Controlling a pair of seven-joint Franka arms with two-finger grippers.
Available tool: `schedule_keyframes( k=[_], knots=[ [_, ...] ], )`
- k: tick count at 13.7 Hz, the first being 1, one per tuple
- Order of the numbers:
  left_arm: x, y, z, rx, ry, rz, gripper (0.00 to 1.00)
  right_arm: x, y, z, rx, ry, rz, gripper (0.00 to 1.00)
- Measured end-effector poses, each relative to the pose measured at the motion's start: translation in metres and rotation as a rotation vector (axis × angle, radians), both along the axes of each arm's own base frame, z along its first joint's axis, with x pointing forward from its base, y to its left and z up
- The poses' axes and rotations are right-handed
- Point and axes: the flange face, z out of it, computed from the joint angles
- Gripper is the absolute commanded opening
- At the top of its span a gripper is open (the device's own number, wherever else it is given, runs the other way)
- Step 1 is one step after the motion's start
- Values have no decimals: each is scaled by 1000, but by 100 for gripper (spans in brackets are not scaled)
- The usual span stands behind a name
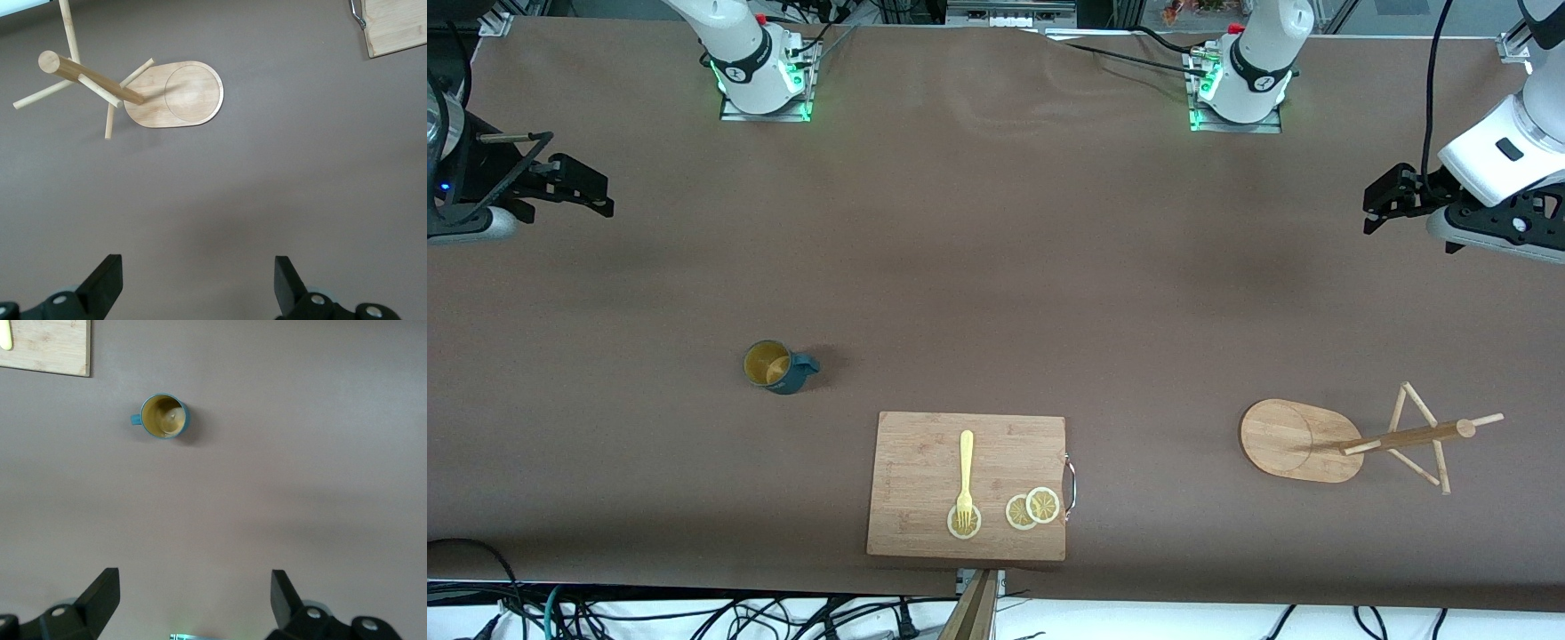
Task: Pass cup and hang on rack
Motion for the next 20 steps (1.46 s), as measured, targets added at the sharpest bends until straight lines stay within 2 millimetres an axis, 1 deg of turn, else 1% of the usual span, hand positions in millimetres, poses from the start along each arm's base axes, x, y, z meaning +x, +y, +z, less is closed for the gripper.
schedule_keyframes(
  k=[12,16,20],
  knots=[
    [0,0,0,0,0,0,100,3,-3,3,-4,-30,-5,100],
    [0,0,0,0,0,0,100,5,-12,4,-5,-39,-22,100],
    [0,0,0,0,0,0,100,5,-12,4,-5,-41,-23,100]
  ],
)
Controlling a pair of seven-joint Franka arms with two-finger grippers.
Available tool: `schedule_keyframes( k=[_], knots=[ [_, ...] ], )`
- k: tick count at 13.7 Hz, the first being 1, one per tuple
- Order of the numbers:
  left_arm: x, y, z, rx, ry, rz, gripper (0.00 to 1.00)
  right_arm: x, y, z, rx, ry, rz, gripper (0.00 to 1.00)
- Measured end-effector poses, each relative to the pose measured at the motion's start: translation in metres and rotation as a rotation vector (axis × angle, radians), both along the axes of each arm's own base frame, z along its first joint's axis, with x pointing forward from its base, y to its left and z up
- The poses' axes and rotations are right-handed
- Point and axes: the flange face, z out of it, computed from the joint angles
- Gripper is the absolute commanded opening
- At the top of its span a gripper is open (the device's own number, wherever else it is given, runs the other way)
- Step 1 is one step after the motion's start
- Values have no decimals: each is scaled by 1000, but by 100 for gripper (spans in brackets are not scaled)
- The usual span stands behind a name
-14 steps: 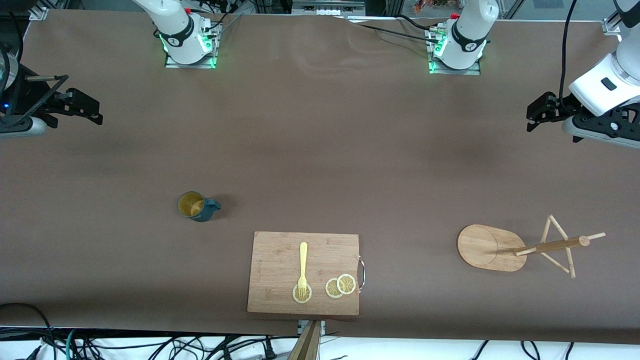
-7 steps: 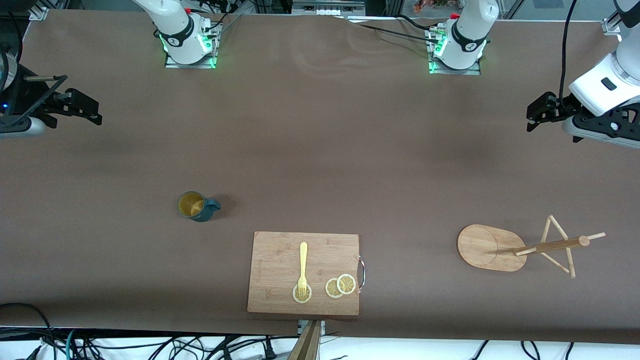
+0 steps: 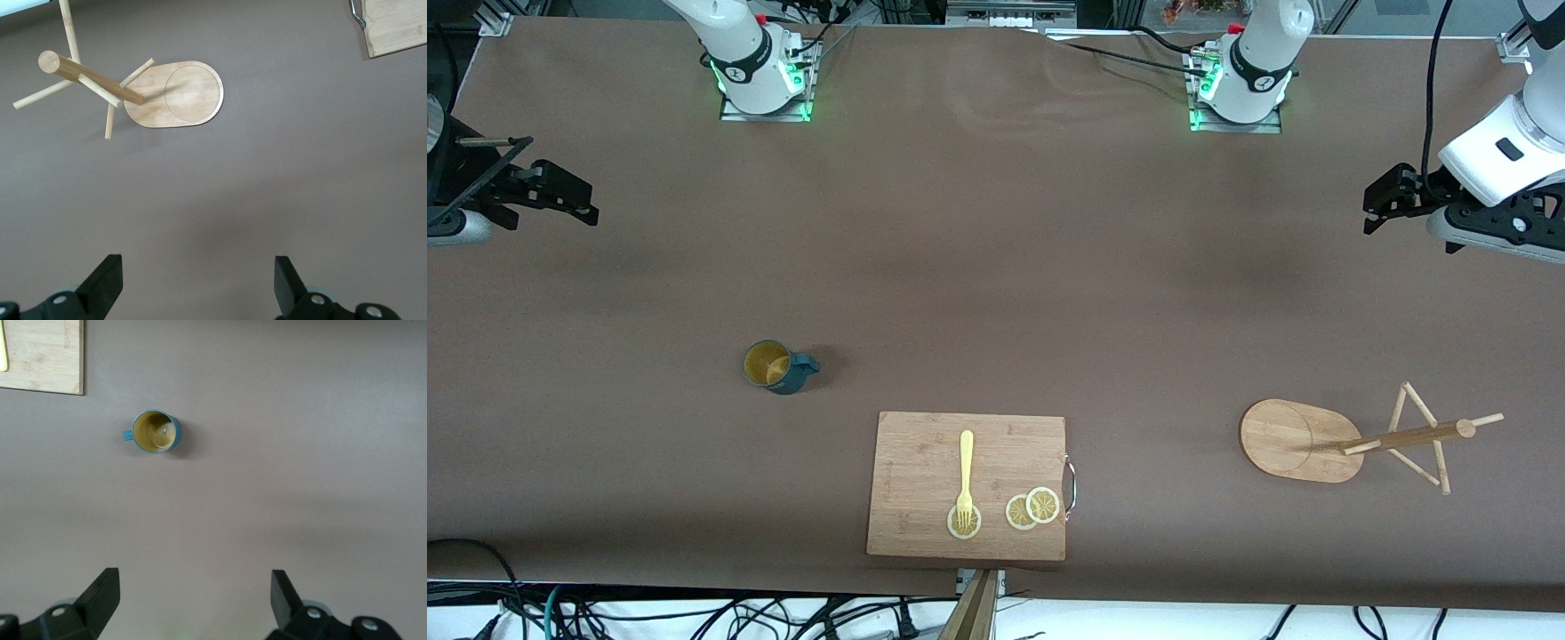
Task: Pass cup and hang on rack
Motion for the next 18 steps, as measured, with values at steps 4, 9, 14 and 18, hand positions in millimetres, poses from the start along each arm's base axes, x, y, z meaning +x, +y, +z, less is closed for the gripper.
schedule_keyframes(
  k=[4,9,14,18],
  knots=[
    [0,0,0,0,0,0,100,0,0,0,0,0,0,100],
    [0,0,0,0,0,0,100,0,0,0,0,-2,0,100],
    [0,0,0,0,0,0,100,8,7,-12,0,6,12,100],
    [0,0,0,0,0,0,100,33,20,-74,-9,100,31,100]
  ],
)
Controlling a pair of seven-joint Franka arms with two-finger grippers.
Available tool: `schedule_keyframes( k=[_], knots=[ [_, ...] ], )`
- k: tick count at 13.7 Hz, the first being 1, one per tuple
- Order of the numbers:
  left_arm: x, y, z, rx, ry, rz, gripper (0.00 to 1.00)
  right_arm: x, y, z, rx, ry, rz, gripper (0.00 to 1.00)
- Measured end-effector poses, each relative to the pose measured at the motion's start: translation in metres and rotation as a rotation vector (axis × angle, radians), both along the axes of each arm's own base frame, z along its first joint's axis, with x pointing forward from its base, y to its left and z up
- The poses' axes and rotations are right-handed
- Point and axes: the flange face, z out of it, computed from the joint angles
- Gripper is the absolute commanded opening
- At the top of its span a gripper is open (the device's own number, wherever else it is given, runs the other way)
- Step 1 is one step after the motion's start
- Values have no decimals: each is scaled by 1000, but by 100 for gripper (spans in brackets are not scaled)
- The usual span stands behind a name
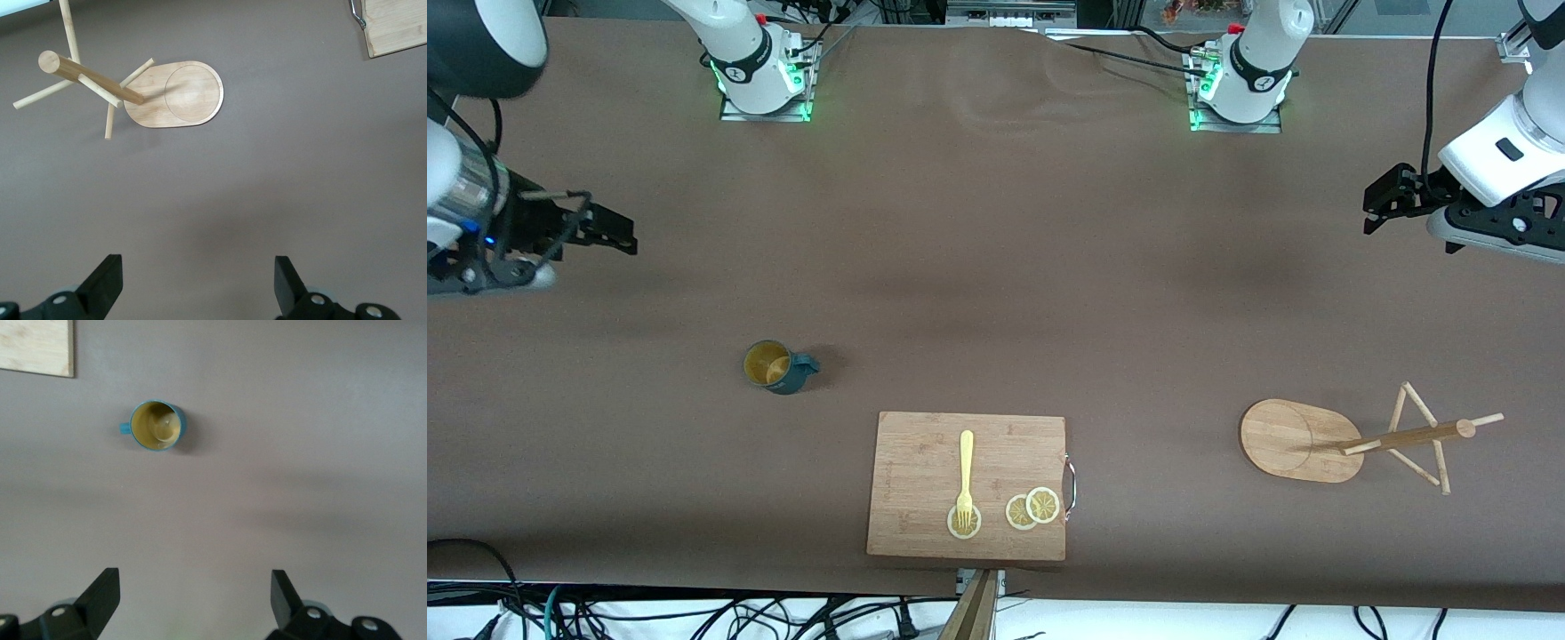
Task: Pass cup and hang on rack
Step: 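Reach the right gripper down to the teal mug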
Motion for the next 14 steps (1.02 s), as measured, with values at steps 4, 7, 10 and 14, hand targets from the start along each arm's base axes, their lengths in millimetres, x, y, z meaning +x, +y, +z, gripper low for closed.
schedule_keyframes(
  k=[4,7,10,14],
  knots=[
    [0,0,0,0,1,0,100,25,-1,-85,-10,118,7,100],
    [0,0,0,0,1,0,100,35,-2,-99,-8,87,15,99],
    [0,0,0,0,1,0,100,44,1,-123,-7,50,20,99],
    [0,0,0,0,1,0,100,65,26,-204,-7,6,57,99]
  ],
)
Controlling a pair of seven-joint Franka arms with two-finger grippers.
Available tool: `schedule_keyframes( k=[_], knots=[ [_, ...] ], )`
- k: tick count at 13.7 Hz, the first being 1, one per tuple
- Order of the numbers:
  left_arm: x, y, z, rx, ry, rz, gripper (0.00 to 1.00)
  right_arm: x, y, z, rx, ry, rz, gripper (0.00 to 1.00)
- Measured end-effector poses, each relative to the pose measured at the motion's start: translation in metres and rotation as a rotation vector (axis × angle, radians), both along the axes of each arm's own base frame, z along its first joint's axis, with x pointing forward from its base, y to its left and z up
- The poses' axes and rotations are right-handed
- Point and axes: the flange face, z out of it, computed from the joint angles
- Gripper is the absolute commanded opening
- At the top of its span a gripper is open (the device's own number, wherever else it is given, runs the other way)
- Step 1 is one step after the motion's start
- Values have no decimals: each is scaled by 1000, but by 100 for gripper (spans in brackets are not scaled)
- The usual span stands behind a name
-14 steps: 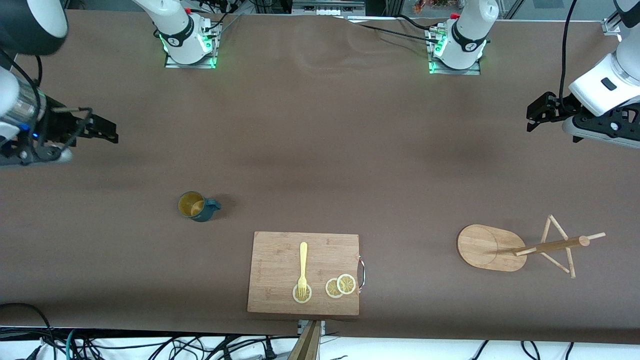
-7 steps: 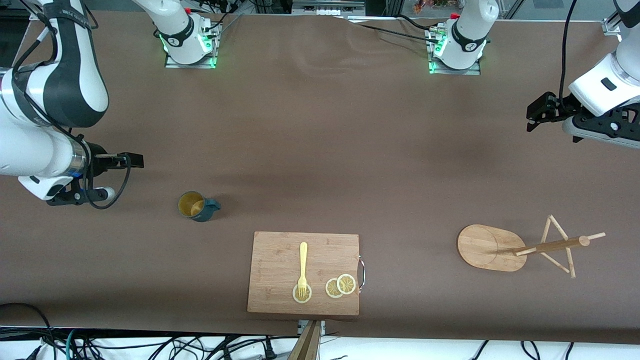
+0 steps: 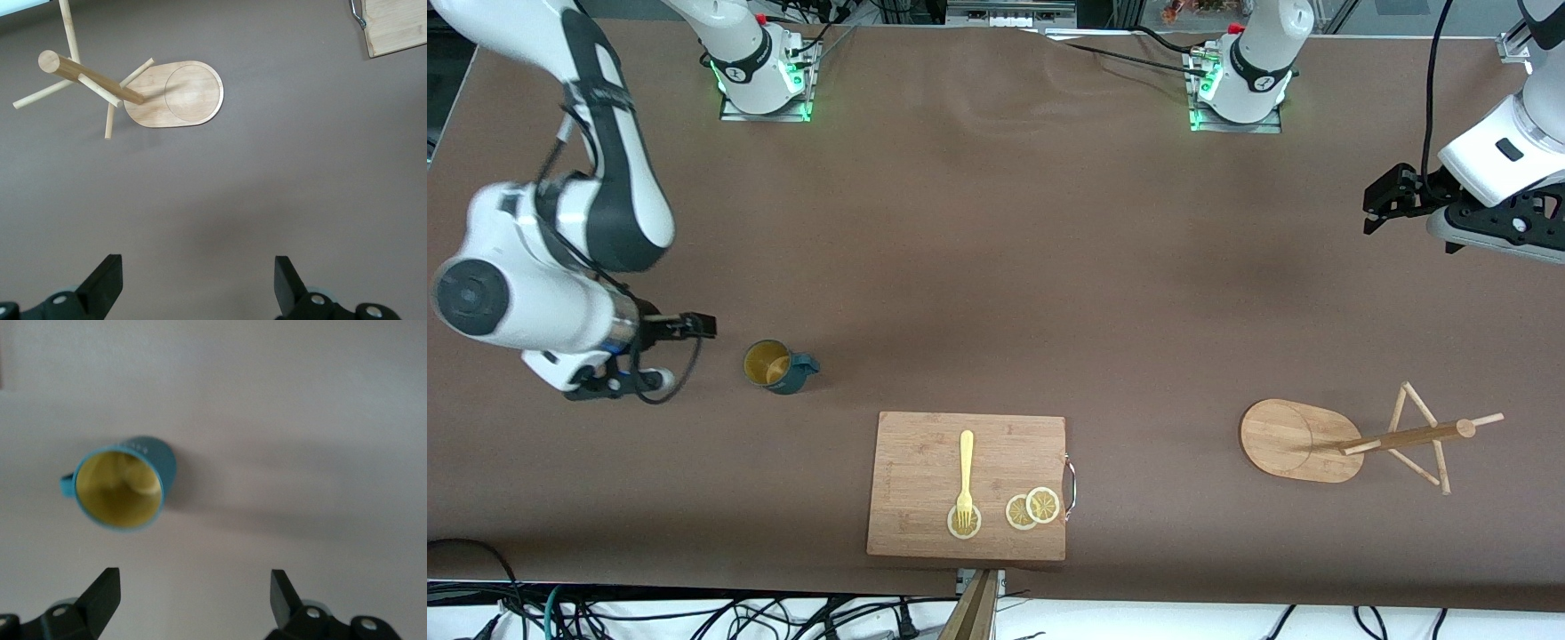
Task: Pass cup and hang on rack
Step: 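Reach the right gripper down to the teal mug, then close the right gripper on the teal mug's rim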
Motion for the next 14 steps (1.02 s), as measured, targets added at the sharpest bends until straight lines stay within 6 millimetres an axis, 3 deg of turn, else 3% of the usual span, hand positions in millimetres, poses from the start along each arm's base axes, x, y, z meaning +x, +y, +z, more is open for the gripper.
schedule_keyframes(
  k=[3,7,9,11,14],
  knots=[
    [0,0,0,0,0,0,100,7,18,-41,18,-26,11,99],
    [0,0,0,0,0,0,100,8,25,-70,30,-27,9,98],
    [0,0,0,0,0,0,100,3,24,-84,31,-34,7,85],
    [0,0,0,0,1,0,100,-4,23,-98,31,-40,5,63],
    [0,0,0,0,2,0,100,-7,22,-103,33,-41,2,25]
  ],
)
